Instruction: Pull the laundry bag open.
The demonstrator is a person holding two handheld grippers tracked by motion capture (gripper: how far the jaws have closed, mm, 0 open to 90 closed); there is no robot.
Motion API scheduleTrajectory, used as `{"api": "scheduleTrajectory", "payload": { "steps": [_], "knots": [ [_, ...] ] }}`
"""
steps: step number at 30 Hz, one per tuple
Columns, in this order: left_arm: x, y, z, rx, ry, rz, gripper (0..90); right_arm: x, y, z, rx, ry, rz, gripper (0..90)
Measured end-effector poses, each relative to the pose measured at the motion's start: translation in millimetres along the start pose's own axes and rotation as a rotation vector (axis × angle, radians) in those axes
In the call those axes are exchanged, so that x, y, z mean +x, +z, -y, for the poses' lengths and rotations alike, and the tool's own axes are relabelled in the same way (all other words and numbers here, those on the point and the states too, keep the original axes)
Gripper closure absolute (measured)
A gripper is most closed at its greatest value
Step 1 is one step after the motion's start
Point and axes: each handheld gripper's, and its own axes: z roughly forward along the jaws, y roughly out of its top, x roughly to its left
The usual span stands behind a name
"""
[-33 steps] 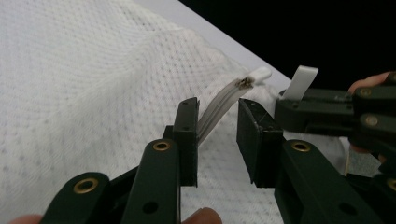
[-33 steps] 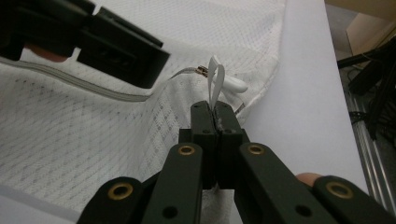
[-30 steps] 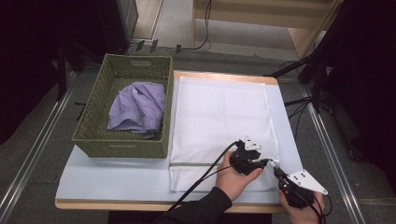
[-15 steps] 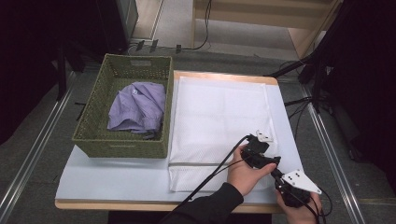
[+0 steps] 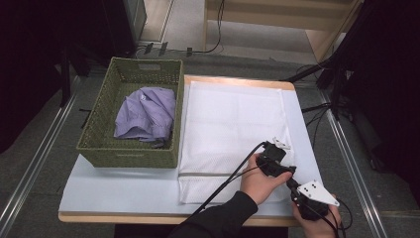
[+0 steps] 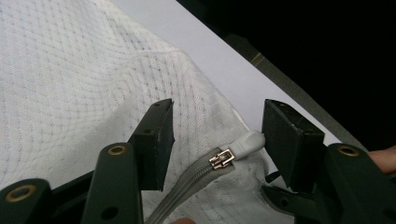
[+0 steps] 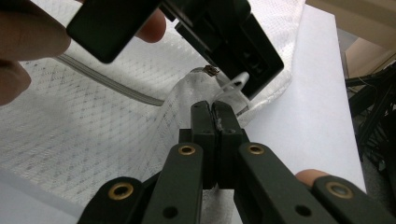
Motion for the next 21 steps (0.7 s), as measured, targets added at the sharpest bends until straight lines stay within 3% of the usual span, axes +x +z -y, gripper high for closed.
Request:
{"api": "scheduleTrajectory", "payload": {
  "steps": [9,10,11,13,16,21],
  "knots": [
    [6.4,-12.4,-1.7,-0.02,-0.033,0.046,51.7,-2.3,0.9,1.4,0.005,0.006,0.006,90.0],
    [9.4,-14.3,-0.6,-0.027,-0.041,0.08,58.0,-3.0,0.7,1.4,0.004,0.008,0.007,90.0],
    [9.4,-14.3,-0.6,-0.027,-0.041,0.08,63.4,-3.0,0.7,1.4,0.004,0.008,0.007,90.0],
    [13.5,-15.1,1.5,-0.021,-0.061,0.131,69.5,-3.1,0.6,1.4,0.005,0.01,0.009,90.0],
    [17.6,-16.5,4.2,-0.015,-0.069,0.154,75.6,-3.5,0.4,1.5,0.008,0.013,0.011,90.0],
    [23.9,-18.5,7.8,-0.02,-0.085,0.16,83.2,-5.3,-0.4,2.1,0.002,0.012,0.016,90.0]
  ]
}}
